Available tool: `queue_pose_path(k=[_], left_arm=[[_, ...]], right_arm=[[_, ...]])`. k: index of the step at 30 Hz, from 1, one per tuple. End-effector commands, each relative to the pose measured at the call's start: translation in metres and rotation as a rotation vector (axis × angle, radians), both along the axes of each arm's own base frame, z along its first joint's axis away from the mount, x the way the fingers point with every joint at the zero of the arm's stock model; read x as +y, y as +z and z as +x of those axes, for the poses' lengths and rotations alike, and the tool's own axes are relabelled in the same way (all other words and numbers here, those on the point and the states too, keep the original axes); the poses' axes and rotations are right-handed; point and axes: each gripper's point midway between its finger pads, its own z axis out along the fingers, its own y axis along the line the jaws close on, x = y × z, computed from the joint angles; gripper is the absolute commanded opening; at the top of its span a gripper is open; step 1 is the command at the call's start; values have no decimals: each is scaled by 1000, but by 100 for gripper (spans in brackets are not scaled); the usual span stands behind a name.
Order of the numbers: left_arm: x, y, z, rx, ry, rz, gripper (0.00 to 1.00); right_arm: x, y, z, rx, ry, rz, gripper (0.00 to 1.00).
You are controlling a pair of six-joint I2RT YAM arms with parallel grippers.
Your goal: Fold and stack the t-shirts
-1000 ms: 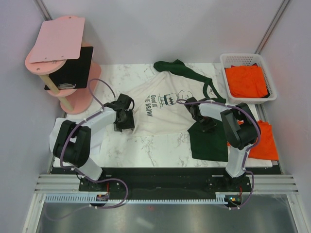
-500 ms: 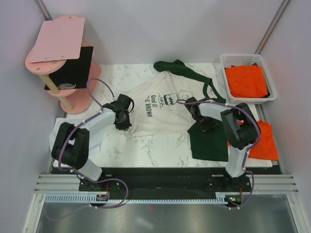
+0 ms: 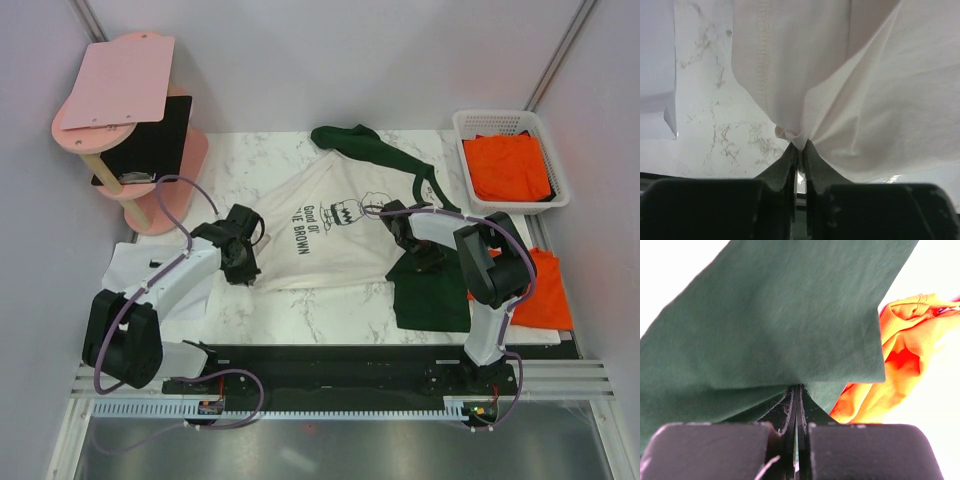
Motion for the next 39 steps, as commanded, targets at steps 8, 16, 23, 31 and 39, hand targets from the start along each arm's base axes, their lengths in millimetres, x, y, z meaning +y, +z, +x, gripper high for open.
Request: queue_pose_path(k=[8,16,23,31,39], left_arm=[[8,83,32,-202,52,27,82],[-16,64,133,-162,8,81,78],[-17,26,153,-108,48,46,73],[-2,0,158,-80,74,101,75],[7,-30,162,-26,87,167,75]], right_arm=[[15,-20,-7,32,-16,85,0],[17,-21,-6,30,-11,93,0],[19,-21,-7,33,-7,105,0],[22,-26,-7,48,0,116,0],[21,-26,-8,47,0,120,0]])
